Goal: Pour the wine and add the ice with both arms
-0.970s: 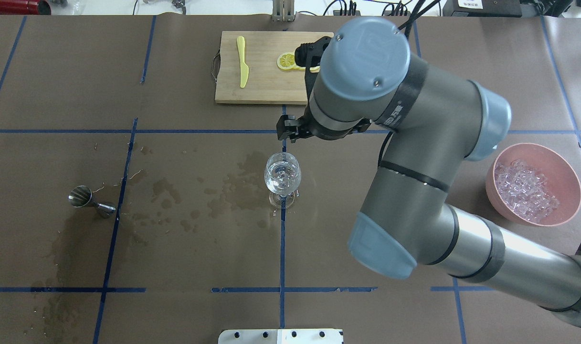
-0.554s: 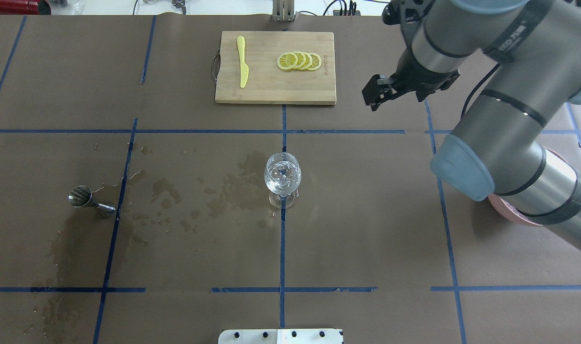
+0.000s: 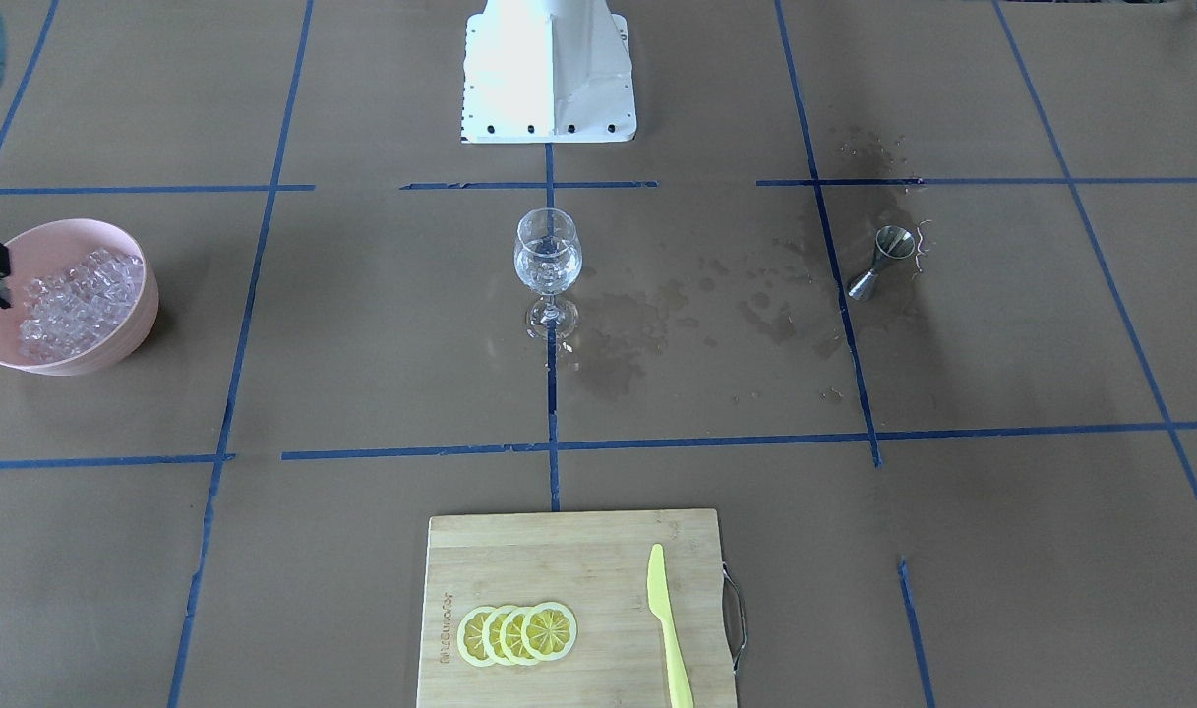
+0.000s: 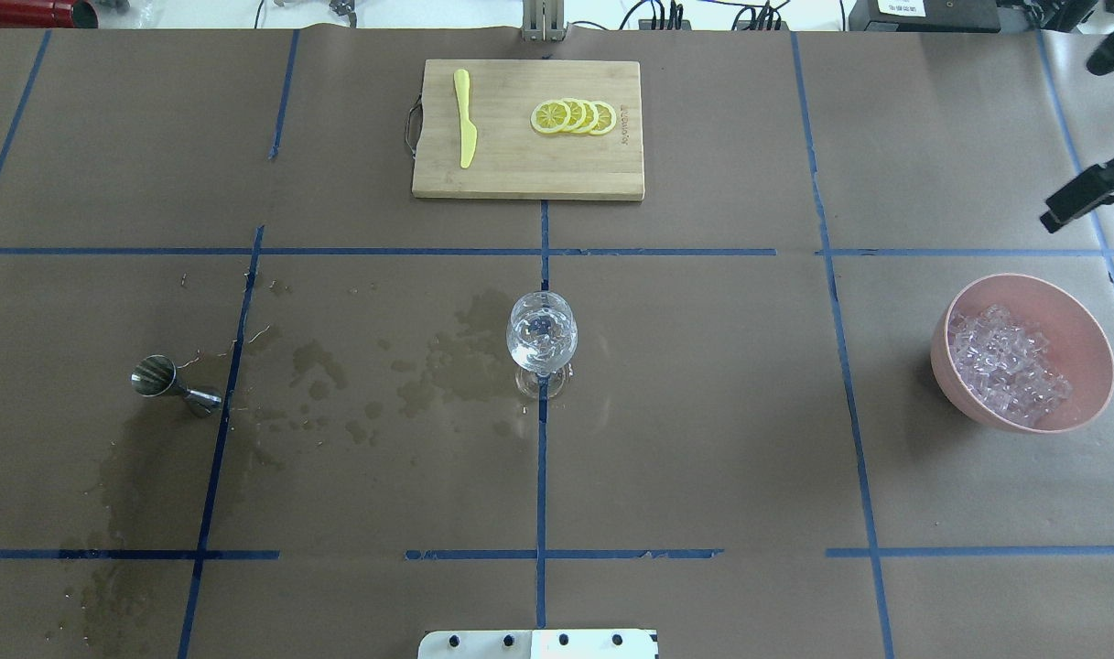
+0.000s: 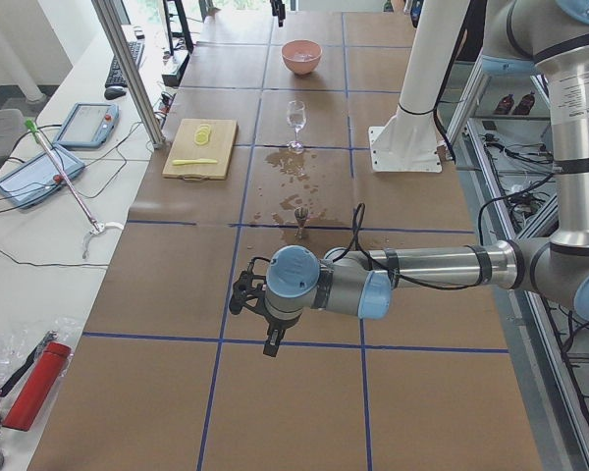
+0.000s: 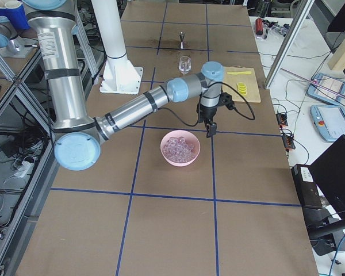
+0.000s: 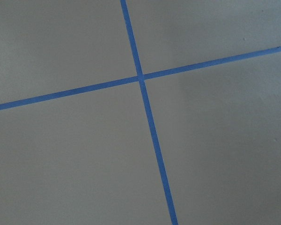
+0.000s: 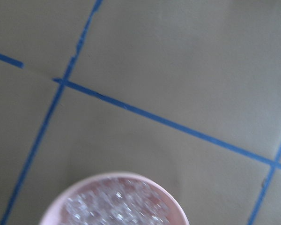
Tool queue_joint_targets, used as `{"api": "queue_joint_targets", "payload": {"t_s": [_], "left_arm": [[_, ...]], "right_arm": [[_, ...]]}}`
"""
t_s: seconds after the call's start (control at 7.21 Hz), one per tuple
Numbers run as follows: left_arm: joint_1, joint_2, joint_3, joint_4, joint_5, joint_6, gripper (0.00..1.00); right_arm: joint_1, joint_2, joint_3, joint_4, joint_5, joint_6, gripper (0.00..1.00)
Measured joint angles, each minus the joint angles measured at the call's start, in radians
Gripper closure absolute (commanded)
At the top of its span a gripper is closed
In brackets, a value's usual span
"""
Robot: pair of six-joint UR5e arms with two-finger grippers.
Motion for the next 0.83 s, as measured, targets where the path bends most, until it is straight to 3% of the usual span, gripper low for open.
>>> {"api": "queue_joint_targets", "payload": {"t_s": [0.42,0.83], "left_arm": [[0.047,0.009,-0.004,0.022,0.079,0.002,0.00],[0.056,0.012,-0.051,0.113,0.092,0.060,0.00]], "right_arm": [[0.200,-0.226,-0.068,0.069,0.035,-0.185,0.00],[0.289,-0.324,-0.087,0.073,0.039,-0.265,0.00]]}}
